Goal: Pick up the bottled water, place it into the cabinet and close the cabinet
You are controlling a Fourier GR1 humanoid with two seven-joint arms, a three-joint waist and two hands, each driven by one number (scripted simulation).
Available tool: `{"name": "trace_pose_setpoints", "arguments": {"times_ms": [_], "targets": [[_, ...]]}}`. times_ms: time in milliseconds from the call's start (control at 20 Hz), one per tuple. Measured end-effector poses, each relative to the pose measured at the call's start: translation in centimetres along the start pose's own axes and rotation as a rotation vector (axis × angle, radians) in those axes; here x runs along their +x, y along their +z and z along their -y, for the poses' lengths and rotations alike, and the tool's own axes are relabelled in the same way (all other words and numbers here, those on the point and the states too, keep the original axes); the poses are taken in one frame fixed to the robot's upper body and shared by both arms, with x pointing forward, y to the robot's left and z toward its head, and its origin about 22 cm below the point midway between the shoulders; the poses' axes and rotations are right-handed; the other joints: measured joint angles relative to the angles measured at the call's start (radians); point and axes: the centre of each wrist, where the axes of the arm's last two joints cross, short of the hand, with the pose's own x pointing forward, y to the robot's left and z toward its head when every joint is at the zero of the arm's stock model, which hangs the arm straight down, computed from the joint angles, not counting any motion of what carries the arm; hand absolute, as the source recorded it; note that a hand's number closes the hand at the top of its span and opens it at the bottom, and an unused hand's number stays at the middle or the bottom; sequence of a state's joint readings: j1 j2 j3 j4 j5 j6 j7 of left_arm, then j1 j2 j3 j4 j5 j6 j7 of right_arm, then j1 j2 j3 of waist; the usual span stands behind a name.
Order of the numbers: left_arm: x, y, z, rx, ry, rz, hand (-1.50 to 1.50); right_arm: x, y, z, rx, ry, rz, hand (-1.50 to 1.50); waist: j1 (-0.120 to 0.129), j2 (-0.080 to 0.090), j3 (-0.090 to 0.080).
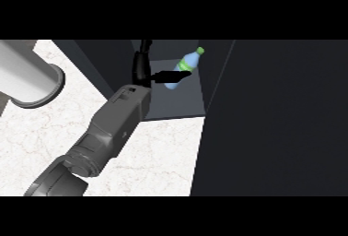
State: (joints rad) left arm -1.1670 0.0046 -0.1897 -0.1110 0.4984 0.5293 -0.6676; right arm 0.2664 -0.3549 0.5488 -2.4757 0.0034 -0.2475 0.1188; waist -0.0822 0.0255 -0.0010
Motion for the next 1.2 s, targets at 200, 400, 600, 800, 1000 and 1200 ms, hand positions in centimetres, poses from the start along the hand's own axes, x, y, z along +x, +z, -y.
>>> {"name": "trace_pose_setpoints", "arguments": {"times_ms": [200, 400, 600, 800, 1000, 1200], "targets": [[0.2, 0.0, 0.2, -0.053, 0.065, 0.031, -1.50, 0.0, 0.0, 0.1, -0.003, 0.003, -0.004, -1.50, 0.006, -0.003, 0.000], [1.3, -0.4, 0.7, -0.148, 0.191, 0.067, -1.50, 0.0, 0.2, 0.2, -0.011, 0.007, -0.010, -1.50, 0.014, -0.009, 0.000], [2.0, -0.6, 1.0, -0.217, 0.283, 0.083, -1.50, -0.1, 0.3, 0.4, -0.013, 0.015, -0.006, -1.50, 0.024, -0.015, 0.000], [2.1, -0.1, 1.2, -0.243, 0.357, 0.077, -1.50, 0.0, 0.3, 0.4, -0.020, 0.016, -0.019, -1.50, 0.037, -0.021, 0.001], [1.8, 1.0, 1.3, -0.273, 0.418, 0.070, -1.50, 0.0, 0.5, 0.5, -0.028, 0.021, -0.032, -1.50, 0.057, -0.028, 0.001], [1.7, 2.9, 1.5, -0.297, 0.460, 0.052, 1.50, 0.0, 0.4, 0.4, -0.034, 0.022, -0.039, -1.50, 0.076, -0.033, 0.001]]}}
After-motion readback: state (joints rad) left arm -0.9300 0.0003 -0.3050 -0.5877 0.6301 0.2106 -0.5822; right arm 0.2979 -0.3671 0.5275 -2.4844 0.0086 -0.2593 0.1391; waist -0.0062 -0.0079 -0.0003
